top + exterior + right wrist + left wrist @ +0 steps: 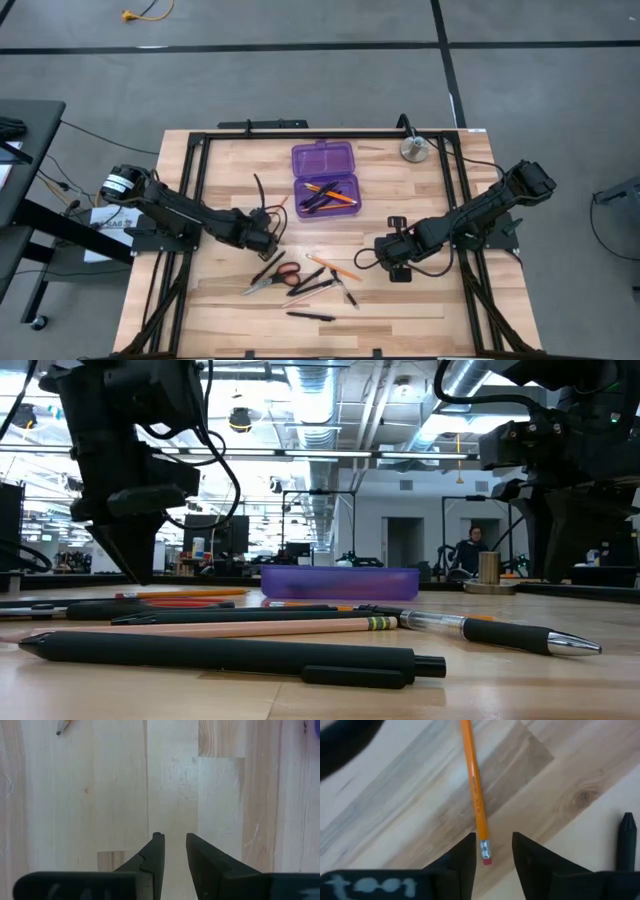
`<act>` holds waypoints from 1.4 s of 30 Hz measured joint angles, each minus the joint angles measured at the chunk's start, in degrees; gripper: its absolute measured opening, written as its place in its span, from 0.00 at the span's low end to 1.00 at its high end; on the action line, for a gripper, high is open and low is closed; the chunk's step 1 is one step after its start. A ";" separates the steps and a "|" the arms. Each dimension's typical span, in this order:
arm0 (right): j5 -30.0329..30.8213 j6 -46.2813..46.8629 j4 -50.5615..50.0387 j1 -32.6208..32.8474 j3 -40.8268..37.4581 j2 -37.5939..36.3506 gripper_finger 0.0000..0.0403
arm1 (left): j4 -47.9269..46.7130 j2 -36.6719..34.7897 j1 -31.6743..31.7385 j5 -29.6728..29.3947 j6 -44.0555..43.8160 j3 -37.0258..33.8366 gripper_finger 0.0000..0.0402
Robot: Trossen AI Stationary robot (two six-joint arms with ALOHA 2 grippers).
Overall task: Pick & place school supplies into a supply box
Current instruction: Put the yellow pencil into the purple supply box
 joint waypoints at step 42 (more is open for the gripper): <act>0.00 -3.33 0.17 0.02 0.00 0.02 0.19 | -1.88 7.69 2.23 -14.16 -17.46 -0.89 0.00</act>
